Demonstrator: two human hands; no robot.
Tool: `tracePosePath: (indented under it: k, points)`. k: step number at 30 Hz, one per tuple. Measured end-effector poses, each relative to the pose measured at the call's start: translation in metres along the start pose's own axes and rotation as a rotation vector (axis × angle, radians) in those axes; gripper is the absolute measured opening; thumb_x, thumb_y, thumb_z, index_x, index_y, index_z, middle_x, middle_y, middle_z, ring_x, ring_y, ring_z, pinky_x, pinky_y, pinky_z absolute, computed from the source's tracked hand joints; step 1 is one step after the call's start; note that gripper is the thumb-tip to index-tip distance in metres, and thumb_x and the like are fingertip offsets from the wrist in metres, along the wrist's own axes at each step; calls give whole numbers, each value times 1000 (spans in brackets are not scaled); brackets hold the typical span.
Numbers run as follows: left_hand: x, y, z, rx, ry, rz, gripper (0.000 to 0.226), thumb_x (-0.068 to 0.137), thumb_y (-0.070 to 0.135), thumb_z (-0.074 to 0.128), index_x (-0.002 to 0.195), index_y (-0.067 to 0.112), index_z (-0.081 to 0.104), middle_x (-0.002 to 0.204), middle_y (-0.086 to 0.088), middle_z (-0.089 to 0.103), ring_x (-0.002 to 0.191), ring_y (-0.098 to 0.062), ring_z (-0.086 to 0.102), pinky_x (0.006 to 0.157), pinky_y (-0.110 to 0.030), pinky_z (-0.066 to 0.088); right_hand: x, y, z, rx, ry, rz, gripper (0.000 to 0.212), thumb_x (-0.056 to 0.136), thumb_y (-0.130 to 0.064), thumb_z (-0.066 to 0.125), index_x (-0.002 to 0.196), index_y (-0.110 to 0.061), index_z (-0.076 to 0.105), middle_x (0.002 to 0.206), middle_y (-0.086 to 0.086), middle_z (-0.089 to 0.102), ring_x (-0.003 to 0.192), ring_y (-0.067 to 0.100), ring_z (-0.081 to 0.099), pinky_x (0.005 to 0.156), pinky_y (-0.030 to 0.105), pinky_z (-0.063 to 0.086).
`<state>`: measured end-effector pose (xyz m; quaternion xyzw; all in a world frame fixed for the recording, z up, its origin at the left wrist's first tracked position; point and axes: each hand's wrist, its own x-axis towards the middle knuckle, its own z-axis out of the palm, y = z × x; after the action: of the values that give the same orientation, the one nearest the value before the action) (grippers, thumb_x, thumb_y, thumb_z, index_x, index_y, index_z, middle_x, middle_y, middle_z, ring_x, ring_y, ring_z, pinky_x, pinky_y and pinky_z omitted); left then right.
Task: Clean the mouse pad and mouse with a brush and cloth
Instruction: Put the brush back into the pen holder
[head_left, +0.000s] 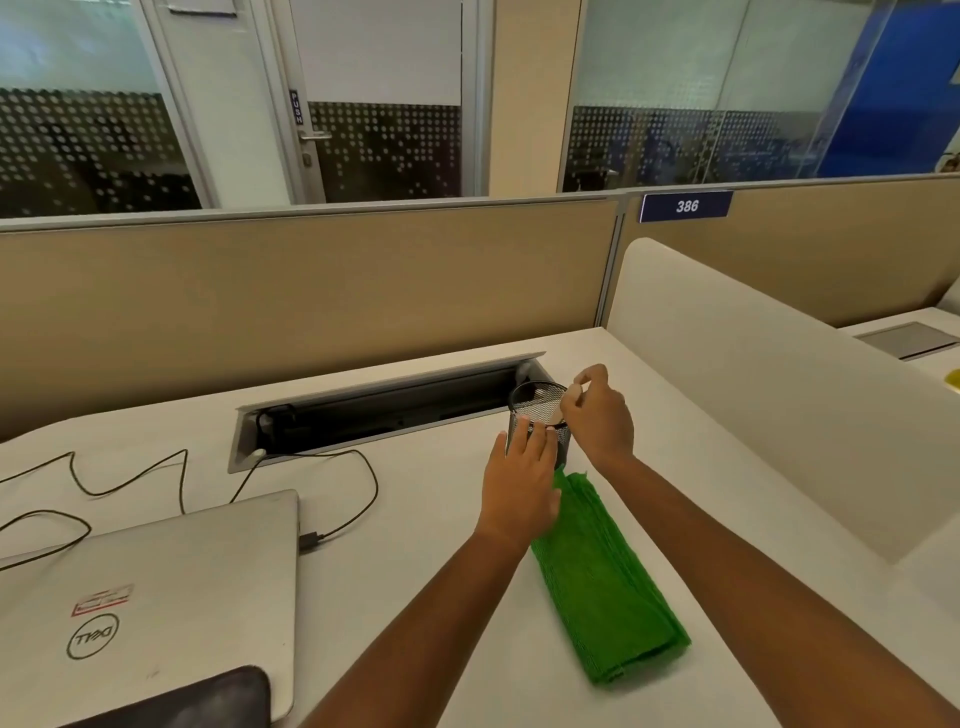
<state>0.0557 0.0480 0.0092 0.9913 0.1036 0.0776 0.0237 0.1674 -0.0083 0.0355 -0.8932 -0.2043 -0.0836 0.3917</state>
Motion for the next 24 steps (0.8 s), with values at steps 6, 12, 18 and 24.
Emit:
tracePosePath:
  k: [6,12,18,24]
  points:
    - [-1,1,4,-5,-24,-14,68,97,35,40,149,10,5,159,-9,3,147,-27,-4,119,-42,3,-1,3,-3,-25,-22,-43,20,93,-15,46,111,-6,49,104,20,61,95,34,58,68,33,45]
    - [-20,-3,12,-27,4,-3,68,96,34,41,149,12,4,159,-8,3,147,-26,-3,119,-41,2,-18,13,-12,-57,60,-79,32,88,-16,57,119,-9,49,121,17,48,111,30,43,76,25,35]
    - [-58,0,31,-97,-49,-72,66,97,37,36,150,16,1,159,-6,-3,147,-23,-6,120,-39,0,-72,29,-20,-54,11,-77,34,87,-17,58,120,-11,51,123,14,47,116,30,38,89,37,40]
    - [-92,13,38,-90,-91,-113,61,96,38,39,147,12,21,157,-11,15,146,-25,10,119,-38,12,-138,45,-1,-420,-355,-7,63,90,-53,39,142,-22,24,154,6,16,142,27,10,111,53,18]
